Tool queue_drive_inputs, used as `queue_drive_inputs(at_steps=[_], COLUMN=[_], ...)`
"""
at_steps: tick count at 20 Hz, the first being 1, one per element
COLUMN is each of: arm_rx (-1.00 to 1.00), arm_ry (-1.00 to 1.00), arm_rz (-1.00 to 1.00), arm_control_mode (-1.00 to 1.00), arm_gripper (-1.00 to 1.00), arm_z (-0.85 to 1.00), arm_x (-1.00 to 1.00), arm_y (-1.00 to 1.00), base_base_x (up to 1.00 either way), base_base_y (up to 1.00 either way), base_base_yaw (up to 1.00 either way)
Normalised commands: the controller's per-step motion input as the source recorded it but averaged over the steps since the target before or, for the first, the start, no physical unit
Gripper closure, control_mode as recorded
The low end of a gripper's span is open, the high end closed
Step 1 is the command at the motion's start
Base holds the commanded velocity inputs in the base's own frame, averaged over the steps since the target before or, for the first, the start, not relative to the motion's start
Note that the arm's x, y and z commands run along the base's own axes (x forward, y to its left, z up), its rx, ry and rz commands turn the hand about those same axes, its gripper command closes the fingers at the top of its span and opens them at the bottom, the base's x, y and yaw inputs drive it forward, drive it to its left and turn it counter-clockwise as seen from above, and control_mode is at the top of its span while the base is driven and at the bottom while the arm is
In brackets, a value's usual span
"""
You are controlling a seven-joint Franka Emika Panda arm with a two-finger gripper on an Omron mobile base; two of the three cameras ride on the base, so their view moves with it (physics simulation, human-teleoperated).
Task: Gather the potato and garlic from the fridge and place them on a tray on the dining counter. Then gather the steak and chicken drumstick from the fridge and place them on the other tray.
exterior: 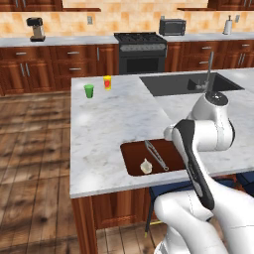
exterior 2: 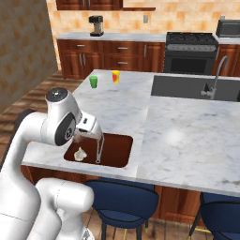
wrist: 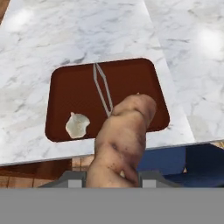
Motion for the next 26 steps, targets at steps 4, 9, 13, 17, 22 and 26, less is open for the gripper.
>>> queue_drive_inputs(at_steps=[4,9,13,17,22,26], arm_rx=[0.00,0.00,0.00,0.00,0.00,0.00], arm_ry=[-0.05,-0.08,0.00,0.01,0.00,0.00], arm_rz=[0.00,-0.02,-0.02,-0.04,-0.06,-0.09], arm_control_mode=[-1.00,-1.00,-1.00,-1.00,-1.00,-1.00], arm_gripper=[1.00,1.00,1.00,1.00,1.00,1.00], arm_z=[-0.37,-0.59,-0.63,-0.50,-0.44,-0.16], arm_x=[0.60,0.42,0.24,0.14,0.16,0.26], arm_y=[-0.21,-0.15,0.00,0.00,0.00,0.00], base_base_x=[0.00,0.00,0.00,0.00,0.00,0.00], base_base_y=[0.00,0.00,0.00,0.00,0.00,0.00], base_base_yaw=[0.00,0.00,0.00,0.00,0.00,0.00])
